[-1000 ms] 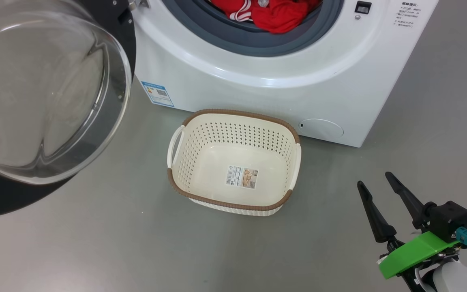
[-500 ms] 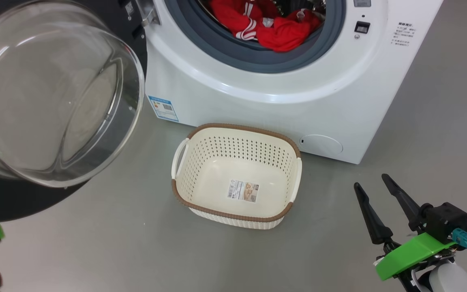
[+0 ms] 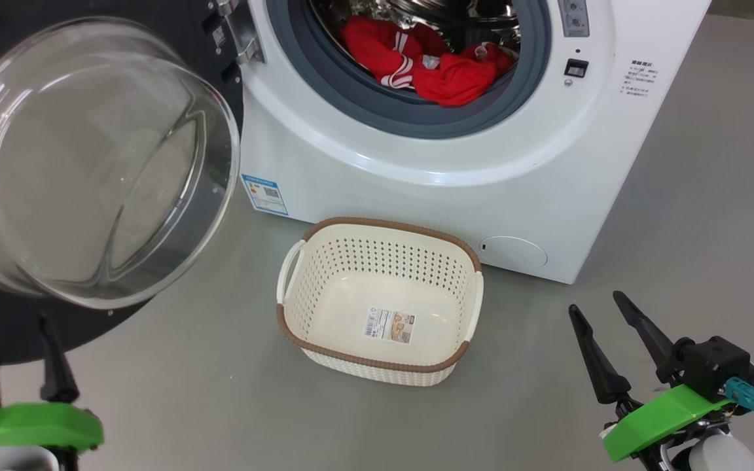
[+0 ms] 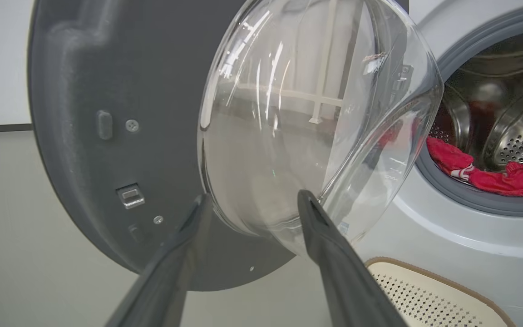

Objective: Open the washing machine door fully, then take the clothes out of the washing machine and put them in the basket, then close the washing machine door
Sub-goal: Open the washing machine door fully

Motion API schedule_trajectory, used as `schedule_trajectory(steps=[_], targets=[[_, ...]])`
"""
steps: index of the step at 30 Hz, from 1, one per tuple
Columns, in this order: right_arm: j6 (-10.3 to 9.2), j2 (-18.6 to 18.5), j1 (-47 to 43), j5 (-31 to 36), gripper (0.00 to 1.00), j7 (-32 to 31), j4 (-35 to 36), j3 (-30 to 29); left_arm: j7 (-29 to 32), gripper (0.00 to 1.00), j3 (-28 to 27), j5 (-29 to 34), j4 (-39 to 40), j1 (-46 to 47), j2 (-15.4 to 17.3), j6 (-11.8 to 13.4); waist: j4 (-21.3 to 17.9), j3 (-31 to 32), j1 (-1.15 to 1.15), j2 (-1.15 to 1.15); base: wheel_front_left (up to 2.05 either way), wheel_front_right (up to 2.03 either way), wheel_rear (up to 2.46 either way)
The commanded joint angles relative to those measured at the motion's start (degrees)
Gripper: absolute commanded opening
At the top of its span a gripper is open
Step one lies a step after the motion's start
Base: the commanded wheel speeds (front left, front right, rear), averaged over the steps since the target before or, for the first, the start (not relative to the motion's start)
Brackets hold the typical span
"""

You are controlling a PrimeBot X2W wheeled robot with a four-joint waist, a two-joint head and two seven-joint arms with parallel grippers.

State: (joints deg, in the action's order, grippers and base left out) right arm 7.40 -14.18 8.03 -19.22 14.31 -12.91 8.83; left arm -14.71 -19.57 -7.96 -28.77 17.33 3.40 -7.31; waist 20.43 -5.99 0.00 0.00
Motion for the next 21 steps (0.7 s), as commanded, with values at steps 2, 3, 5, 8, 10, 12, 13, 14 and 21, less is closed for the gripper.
schedule_trajectory(steps=[2, 3, 5, 8, 10, 12, 13, 14, 21], targets=[[0.09, -0.05, -0.96, 0.34, 1.0, 0.69, 1.21, 1.22, -0.29, 1.0, 1.02, -1.28, 3.08, -1.99, 1.96, -0.16, -0.31, 0.38, 0.0, 0.0, 0.0, 0.0, 0.0], [0.09, 0.0, -1.08, 0.3, 1.0, 0.69, 1.2, 1.23, -0.29, 1.0, 1.58, -1.5, 3.78, -2.8, 1.92, -0.16, -0.52, 0.52, 0.0, 0.0, 0.0, 0.0, 0.0], [0.09, 0.06, -1.33, 0.19, 1.0, 0.69, 1.19, 0.91, -0.29, 1.0, 2.94, -2.08, 4.86, -4.18, 1.79, -0.16, -0.94, 0.64, 0.0, 0.0, 0.0, 0.0, 0.0], [0.09, 0.12, -1.83, 0.21, 1.0, 0.69, 1.39, -0.1, -0.29, 1.0, 5.26, -2.35, 6.29, -5.81, 1.72, -0.17, -1.84, 0.95, 0.0, 0.0, 0.0, 0.0, 0.0], [0.09, 0.1, -2.24, 0.32, 1.0, 0.69, 1.48, -0.6, -0.29, 1.0, 6.83, -2.81, 7.49, -6.75, 1.67, -0.17, -2.67, 1.14, 0.0, 0.0, 0.0, 0.0, 0.0], [0.09, 0.1, -2.71, 0.39, 1.0, 0.69, 1.6, -1.09, -0.29, 1.0, 8.62, -3.3, 8.77, -7.69, 1.71, -0.17, -3.6, 1.39, 0.0, 0.0, 0.0, 0.0, 0.0], [0.09, 0.1, -2.71, 0.39, 1.0, 0.69, 1.6, -1.09, -0.29, 1.0, 8.62, -3.3, 8.77, -7.69, 1.71, -0.17, -3.6, 1.39, 0.0, 0.0, 0.0, 0.0, 0.0], [0.09, 0.1, -2.95, 0.44, 1.0, 0.69, 1.66, -1.28, -0.29, 1.0, 9.46, -3.6, 9.36, -8.15, 1.71, -0.17, -4.15, 1.45, 0.0, 0.0, 0.0, 0.0, 0.0], [0.09, -0.01, -4.35, 0.63, 1.0, 0.69, 2.11, -2.66, -0.29, 1.0, 15.8, -6.05, 12.68, -10.33, 2.32, -0.17, -8.53, 1.26, 0.0, 0.0, 0.0, 0.0, 0.0]])
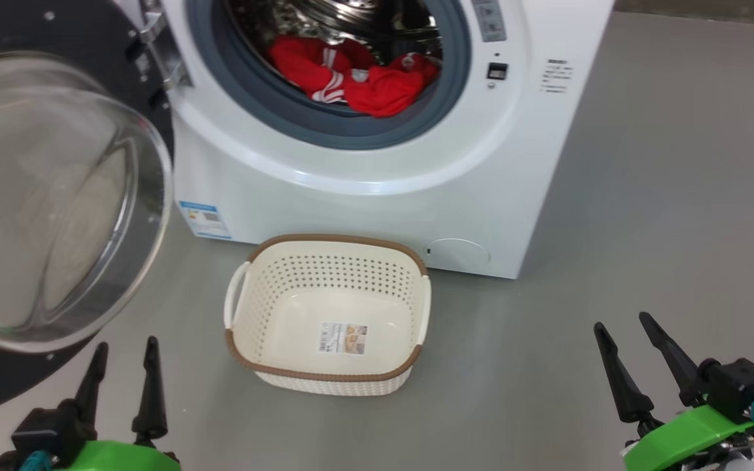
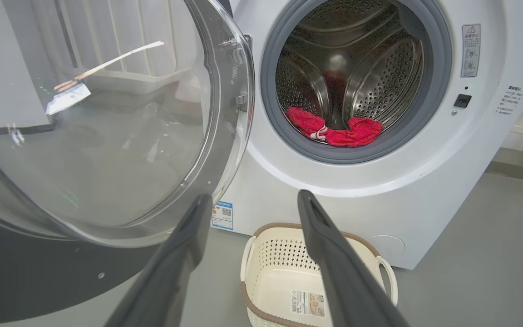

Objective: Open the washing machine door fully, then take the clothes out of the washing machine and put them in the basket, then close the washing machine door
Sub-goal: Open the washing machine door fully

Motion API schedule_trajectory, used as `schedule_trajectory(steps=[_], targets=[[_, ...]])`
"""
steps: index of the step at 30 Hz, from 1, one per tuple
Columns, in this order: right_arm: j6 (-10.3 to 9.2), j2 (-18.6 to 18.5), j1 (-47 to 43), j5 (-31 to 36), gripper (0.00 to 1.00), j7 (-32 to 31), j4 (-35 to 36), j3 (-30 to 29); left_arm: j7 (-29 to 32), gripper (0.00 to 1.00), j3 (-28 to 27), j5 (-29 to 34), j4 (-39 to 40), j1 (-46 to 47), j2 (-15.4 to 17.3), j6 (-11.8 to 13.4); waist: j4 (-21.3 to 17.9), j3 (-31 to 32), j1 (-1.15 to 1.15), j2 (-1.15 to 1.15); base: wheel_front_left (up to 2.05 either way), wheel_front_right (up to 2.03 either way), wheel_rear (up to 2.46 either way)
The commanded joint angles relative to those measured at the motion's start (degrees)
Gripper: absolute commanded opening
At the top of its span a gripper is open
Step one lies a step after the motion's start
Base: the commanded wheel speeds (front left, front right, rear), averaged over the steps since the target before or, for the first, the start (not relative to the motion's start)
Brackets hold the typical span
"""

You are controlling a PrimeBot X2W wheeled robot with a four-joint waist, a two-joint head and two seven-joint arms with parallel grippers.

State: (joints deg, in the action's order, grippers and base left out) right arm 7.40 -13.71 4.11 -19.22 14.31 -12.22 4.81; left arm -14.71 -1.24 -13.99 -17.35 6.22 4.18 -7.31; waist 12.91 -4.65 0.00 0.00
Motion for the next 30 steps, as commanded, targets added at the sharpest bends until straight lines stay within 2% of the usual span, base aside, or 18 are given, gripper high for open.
schedule_trajectory(steps=[1, 15, 22, 30], targets=[[0.09, -0.48, -0.79, 0.66, 1.0, 0.69, 1.52, 0.81, -0.29, 1.0, -1.27, -0.7, 1.51, 0.29, 1.76, -0.17, -2.42, -0.14, 0.0, 0.0, 0.0, 0.0, 0.0], [0.09, -0.46, -3.91, 0.84, 1.0, 0.69, 2.53, -3.03, -0.29, 1.0, 4.67, -3.74, 5.77, -2.56, 2.97, -0.17, -10.18, -0.61, 0.0, 0.0, 0.0, 0.0, 0.0], [0.09, -0.32, -4.53, 0.92, 1.0, 0.69, 3.18, -4.59, -0.29, 1.0, 5.77, -4.39, 5.94, -2.7, 2.94, -0.17, -11.67, -1.07, 0.0, 0.0, 0.0, 0.0, 0.0], [0.09, 0.33, -4.04, 1.13, 1.0, 0.69, 3.37, -4.9, -0.29, 1.0, 6.34, -4.64, 5.93, -2.04, 3.32, -0.17, -11.39, -1.59, 0.0, 0.0, 0.0, 0.0, 0.0]])
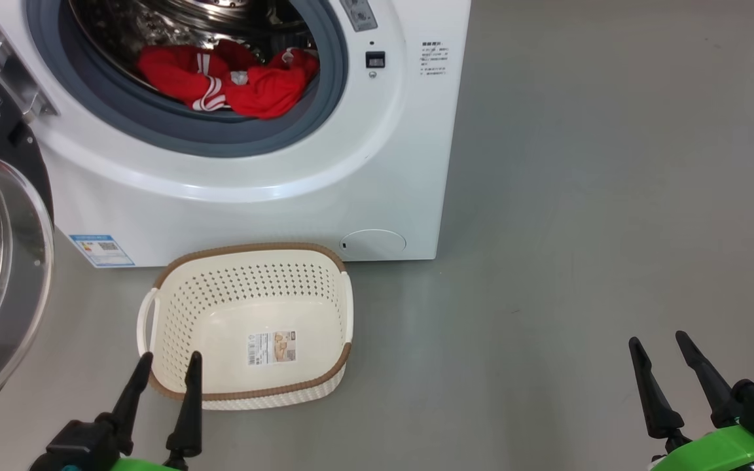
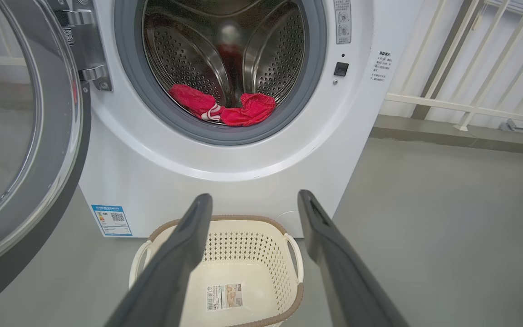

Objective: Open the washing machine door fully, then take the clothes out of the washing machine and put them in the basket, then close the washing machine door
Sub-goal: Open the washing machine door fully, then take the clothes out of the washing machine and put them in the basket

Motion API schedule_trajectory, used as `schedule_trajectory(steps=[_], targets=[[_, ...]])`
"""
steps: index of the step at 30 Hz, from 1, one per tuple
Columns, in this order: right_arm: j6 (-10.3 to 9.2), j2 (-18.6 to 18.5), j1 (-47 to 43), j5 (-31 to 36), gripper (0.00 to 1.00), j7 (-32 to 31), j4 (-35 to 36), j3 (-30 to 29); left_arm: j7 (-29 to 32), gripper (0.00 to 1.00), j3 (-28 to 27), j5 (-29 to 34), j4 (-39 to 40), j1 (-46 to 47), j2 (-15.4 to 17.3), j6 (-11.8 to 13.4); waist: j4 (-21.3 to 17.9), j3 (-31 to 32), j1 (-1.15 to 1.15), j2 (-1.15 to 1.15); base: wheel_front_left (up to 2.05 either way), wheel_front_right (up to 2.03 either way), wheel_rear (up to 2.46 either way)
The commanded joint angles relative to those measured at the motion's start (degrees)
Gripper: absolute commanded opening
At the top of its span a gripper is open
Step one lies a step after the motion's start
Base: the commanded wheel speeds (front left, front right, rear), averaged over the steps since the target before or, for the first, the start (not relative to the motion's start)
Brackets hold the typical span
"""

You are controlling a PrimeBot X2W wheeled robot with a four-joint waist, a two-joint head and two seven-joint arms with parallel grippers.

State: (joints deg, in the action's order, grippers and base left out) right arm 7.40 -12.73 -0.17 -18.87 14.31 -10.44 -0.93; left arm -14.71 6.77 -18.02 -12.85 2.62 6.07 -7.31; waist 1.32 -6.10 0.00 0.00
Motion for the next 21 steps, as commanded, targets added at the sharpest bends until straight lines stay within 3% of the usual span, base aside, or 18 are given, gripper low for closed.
schedule_trajectory(steps=[1, 21], targets=[[0.09, -0.59, 0.31, 0.8, 1.0, 0.69, 1.58, 0.83, -0.29, 1.0, -1.67, -0.74, 1.47, 1.66, 1.43, -0.17, 0.32, -0.14, 0.0, 0.0, 0.0, 0.0, 0.0], [0.09, -0.57, 1.12, 0.92, 1.0, 0.69, 1.95, 1.41, -0.29, 1.0, -2.88, -1.85, 1.88, 2.03, 1.1, -0.17, 1.12, -0.98, 0.0, 0.0, 0.13, -0.13, 0.0]])
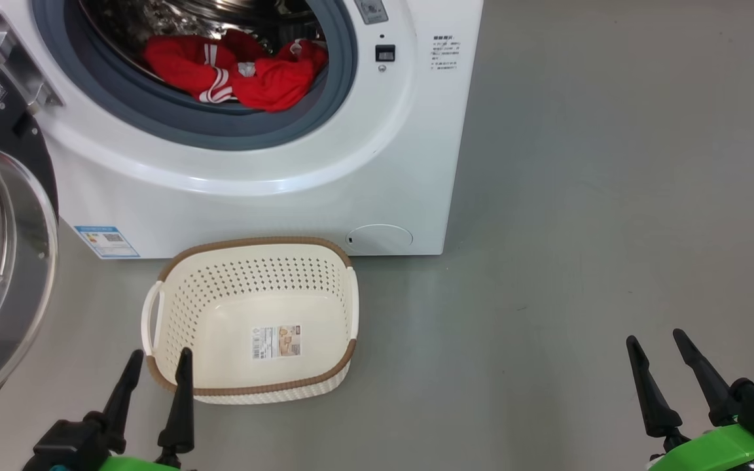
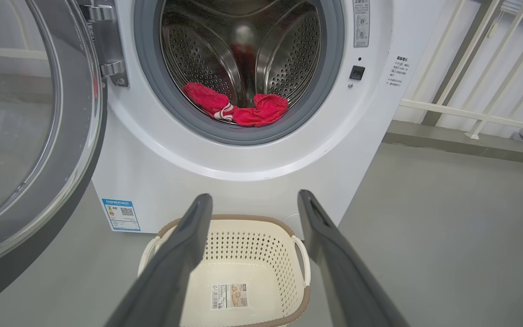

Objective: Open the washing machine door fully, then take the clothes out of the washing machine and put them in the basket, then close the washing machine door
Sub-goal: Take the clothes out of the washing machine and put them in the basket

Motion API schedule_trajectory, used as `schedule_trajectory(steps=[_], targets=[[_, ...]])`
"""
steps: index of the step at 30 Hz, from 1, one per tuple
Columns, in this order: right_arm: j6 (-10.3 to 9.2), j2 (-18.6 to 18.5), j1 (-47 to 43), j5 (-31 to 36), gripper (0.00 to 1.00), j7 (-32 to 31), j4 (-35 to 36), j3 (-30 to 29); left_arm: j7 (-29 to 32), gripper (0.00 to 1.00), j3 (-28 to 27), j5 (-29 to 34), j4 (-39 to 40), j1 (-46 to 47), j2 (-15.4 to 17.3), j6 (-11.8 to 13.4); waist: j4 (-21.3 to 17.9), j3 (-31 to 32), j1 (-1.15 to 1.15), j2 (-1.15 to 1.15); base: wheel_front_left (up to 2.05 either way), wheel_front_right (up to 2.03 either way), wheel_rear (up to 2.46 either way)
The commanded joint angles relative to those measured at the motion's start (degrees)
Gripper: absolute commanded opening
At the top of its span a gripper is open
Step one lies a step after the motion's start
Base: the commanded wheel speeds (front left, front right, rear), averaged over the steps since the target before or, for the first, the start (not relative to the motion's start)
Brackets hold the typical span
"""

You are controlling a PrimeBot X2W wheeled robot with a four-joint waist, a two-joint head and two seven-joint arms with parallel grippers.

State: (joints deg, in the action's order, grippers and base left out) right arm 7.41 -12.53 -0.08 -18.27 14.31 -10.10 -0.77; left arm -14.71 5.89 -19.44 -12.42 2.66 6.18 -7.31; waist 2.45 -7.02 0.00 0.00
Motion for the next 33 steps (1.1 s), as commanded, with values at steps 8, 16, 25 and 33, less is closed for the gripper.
schedule_trajectory(steps=[8, 16, 25, 33], targets=[[0.08, -0.75, 1.27, 0.48, 1.0, 0.69, 1.72, 1.59, -0.29, 1.0, -2.17, -0.43, 1.51, 2.69, 0.73, -0.17, 0.12, -0.68, 0.0, 0.0, 1.16, -1.16, 0.0], [0.08, -0.85, 1.89, 0.52, 1.0, 0.69, 1.76, 1.9, -0.29, 1.0, -2.3, -0.3, 1.42, 3.62, 0.85, -0.18, 0.44, -1.57, 0.0, 0.0, 1.22, -1.22, 0.0], [0.08, -0.81, 2.34, 0.47, 1.0, 0.69, 1.43, 2.59, -0.29, 1.0, -2.91, 1.53, 1.52, 4.35, 0.14, -0.18, 0.63, -1.78, 0.0, 0.0, 0.72, -0.72, 0.0], [0.08, -0.57, 2.55, 0.45, 1.0, 0.69, 1.47, 2.95, -0.29, 1.0, -2.61, 1.81, 0.53, 4.73, -0.18, -0.18, 0.64, -2.24, 0.0, 0.0, 0.01, -0.01, 0.0]])
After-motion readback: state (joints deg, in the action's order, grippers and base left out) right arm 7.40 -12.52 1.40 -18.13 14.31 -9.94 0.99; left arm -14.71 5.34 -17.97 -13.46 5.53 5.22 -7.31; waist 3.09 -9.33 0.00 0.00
